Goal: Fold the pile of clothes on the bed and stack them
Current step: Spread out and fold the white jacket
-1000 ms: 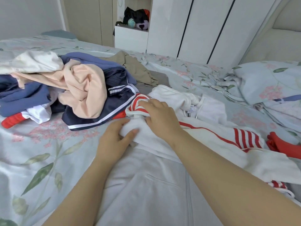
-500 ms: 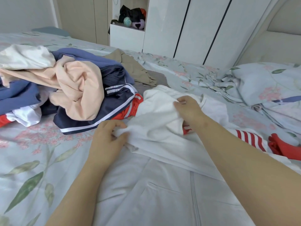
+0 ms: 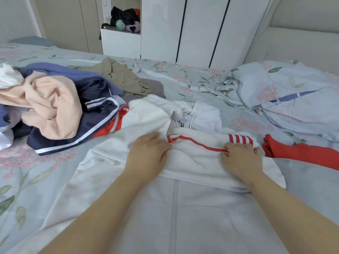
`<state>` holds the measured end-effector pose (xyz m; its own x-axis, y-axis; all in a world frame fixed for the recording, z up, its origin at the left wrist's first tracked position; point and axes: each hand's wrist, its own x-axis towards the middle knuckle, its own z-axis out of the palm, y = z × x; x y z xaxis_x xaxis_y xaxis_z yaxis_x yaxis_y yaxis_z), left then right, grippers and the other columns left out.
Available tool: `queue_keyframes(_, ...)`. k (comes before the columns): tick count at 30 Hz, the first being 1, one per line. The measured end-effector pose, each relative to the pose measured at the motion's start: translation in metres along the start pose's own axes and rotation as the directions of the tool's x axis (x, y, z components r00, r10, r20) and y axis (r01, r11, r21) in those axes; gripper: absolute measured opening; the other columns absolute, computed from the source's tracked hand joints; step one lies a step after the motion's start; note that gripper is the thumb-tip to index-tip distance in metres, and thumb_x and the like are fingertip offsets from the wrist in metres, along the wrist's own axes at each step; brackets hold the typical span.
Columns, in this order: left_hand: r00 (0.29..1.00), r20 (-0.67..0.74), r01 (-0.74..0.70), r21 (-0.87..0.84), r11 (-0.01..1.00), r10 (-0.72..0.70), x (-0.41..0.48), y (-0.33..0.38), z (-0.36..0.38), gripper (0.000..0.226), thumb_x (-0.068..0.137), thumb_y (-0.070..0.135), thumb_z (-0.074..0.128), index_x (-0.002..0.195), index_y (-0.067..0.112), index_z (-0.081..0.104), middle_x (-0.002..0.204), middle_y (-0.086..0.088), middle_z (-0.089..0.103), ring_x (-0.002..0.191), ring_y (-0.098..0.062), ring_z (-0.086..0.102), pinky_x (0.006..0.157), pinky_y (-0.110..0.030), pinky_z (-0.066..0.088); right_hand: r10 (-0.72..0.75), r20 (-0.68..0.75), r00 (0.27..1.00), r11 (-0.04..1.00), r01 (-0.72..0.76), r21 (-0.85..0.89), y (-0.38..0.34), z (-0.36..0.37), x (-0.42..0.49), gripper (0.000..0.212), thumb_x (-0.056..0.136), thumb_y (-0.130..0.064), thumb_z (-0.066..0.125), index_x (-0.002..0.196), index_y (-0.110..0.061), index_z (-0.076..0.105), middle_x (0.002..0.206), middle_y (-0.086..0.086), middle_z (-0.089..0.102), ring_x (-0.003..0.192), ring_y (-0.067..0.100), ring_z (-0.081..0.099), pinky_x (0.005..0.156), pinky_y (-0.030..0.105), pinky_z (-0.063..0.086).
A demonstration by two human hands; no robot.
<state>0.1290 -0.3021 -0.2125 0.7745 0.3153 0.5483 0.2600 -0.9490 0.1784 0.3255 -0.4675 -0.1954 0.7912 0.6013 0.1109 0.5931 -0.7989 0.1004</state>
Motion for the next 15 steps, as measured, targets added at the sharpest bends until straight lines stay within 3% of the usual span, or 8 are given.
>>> queue_keyframes(2,0.990,0.101,0.092,0.085,0.992,-0.101,0.012,0.010,0.014,0.034,0.070,0.026,0.038,0.065,0.018,0.071,0.054,-0.001,0.062,0.058,-0.026,0.063,0.058,-0.030,0.049,0.050,0.021,0.999,0.997,-0.048,-0.052,0.024,-0.007,-0.002,0.032,0.095,-0.037,0.035,0.119,-0.027,0.053,0.125,0.000,0.056,0.122,0.025,0.043,0.106,0.044,0.026)
queue_keyframes(3,0.975,0.147,0.150,0.124,0.981,-0.168,0.019,0.013,0.020,0.036,0.071,0.028,0.038,0.071,0.019,0.072,0.060,-0.003,0.065,0.062,-0.027,0.064,0.061,-0.033,0.050,0.078,0.061,0.995,0.996,-0.075,-0.037,0.037,-0.009,-0.003,0.032,0.094,-0.040,0.036,0.119,-0.027,0.053,0.127,0.000,0.055,0.122,0.026,0.042,0.104,0.043,0.027)
queue_keyframes(5,0.913,0.259,0.261,0.224,0.939,-0.316,0.030,0.021,0.027,0.043,0.082,0.030,0.040,0.116,0.022,0.065,0.110,-0.007,0.067,0.102,-0.033,0.060,0.089,-0.045,0.044,0.110,0.157,0.981,0.991,-0.121,0.059,0.057,-0.014,-0.007,0.039,0.092,-0.050,0.038,0.120,-0.028,0.053,0.129,0.003,0.052,0.121,0.027,0.041,0.101,0.043,0.027)
queue_keyframes(6,0.867,0.320,0.304,0.270,0.914,-0.383,0.035,0.019,0.033,0.049,0.089,0.032,0.040,0.137,0.028,0.046,0.138,-0.006,0.048,0.124,-0.035,0.044,0.103,-0.048,0.032,0.120,0.191,0.974,0.983,-0.144,0.116,0.064,-0.015,-0.010,0.043,0.090,-0.056,0.039,0.120,-0.028,0.053,0.130,0.003,0.051,0.122,0.028,0.041,0.101,0.042,0.028)
queue_keyframes(7,0.813,0.381,0.356,0.274,0.893,-0.441,0.039,0.019,0.035,0.055,0.093,0.036,0.039,0.146,0.032,0.027,0.152,-0.002,0.027,0.136,-0.036,0.027,0.110,-0.049,0.021,0.118,0.199,0.973,0.977,-0.150,0.154,0.068,-0.015,-0.012,0.048,0.088,-0.060,0.041,0.120,-0.027,0.053,0.130,0.003,0.050,0.122,0.029,0.040,0.100,0.042,0.028)
queue_keyframes(9,0.705,0.465,0.480,0.242,0.843,-0.535,0.044,0.017,0.035,0.060,0.094,0.043,0.036,0.148,0.038,0.012,0.157,0.002,0.006,0.142,-0.035,0.011,0.114,-0.050,0.011,0.099,0.136,0.986,0.976,-0.123,0.181,0.074,-0.014,-0.013,0.051,0.085,-0.062,0.047,0.118,-0.023,0.054,0.127,0.003,0.053,0.119,0.030,0.044,0.098,0.041,0.030)
queue_keyframes(13,0.591,0.532,0.576,0.246,0.779,-0.606,0.046,0.018,0.035,0.058,0.093,0.053,0.029,0.147,0.044,0.012,0.158,0.008,0.006,0.145,-0.028,0.007,0.115,-0.052,0.005,0.205,-0.106,0.973,0.894,-0.143,0.424,0.084,-0.029,0.002,0.041,0.083,-0.055,0.058,0.097,-0.017,0.055,0.102,0.009,0.064,0.103,0.032,0.055,0.084,0.038,0.034)
queue_keyframes(15,0.573,0.506,0.590,0.291,0.753,-0.645,0.040,0.023,0.033,0.058,0.092,0.056,0.029,0.146,0.045,0.014,0.158,0.007,0.005,0.145,-0.027,0.006,0.115,-0.051,0.002,0.235,-0.070,0.969,0.937,-0.207,0.281,0.083,-0.028,0.005,0.041,0.087,-0.049,0.057,0.114,-0.019,0.053,0.116,0.009,0.057,0.113,0.031,0.048,0.093,0.040,0.033)
